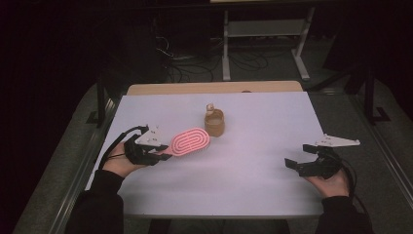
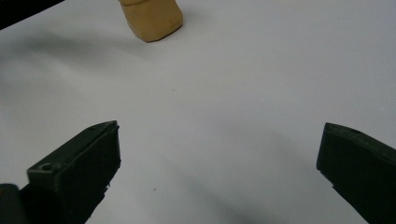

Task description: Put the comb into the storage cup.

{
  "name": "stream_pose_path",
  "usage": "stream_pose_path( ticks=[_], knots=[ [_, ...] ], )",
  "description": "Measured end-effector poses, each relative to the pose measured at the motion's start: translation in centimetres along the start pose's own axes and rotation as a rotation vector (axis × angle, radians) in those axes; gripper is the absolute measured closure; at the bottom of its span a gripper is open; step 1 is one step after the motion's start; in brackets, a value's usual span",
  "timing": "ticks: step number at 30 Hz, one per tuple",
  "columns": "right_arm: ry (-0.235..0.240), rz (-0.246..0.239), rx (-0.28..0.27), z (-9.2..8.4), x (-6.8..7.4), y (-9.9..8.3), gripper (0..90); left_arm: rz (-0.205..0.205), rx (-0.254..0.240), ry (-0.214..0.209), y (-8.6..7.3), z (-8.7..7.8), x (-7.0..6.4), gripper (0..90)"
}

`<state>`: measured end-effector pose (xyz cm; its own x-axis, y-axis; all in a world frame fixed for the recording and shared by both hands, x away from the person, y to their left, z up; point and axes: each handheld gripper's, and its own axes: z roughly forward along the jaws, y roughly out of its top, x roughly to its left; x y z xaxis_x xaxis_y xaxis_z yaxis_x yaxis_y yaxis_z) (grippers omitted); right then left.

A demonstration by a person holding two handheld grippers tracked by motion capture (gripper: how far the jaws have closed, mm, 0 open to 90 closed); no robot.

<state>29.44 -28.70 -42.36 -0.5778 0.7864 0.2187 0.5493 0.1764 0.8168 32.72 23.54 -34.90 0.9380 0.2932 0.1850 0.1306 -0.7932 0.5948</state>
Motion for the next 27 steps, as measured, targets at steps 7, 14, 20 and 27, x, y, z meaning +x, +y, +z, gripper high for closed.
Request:
stream_pose_path(
  ticks=[7, 14, 20, 27],
  knots=[
    [0.003, 0.000, 0.006, 0.1, 0.0, 0.0, 0.0, 0.012, -0.001, 0.010, 0.8, -0.8, 0.5, 70.1],
    [0.005, 0.002, 0.007, 0.1, 0.0, 0.0, 0.0, 0.029, -0.009, 0.021, 1.8, -1.4, 0.9, 70.1],
    [0.008, -0.002, 0.006, 0.1, 0.2, 0.0, 0.0, 0.038, -0.024, 0.026, 2.5, -1.7, 1.2, 70.1],
    [0.010, -0.012, 0.018, 0.2, 0.4, 0.1, 0.0, 0.049, -0.037, 0.030, 3.5, -1.9, 1.5, 70.1]
  ],
)
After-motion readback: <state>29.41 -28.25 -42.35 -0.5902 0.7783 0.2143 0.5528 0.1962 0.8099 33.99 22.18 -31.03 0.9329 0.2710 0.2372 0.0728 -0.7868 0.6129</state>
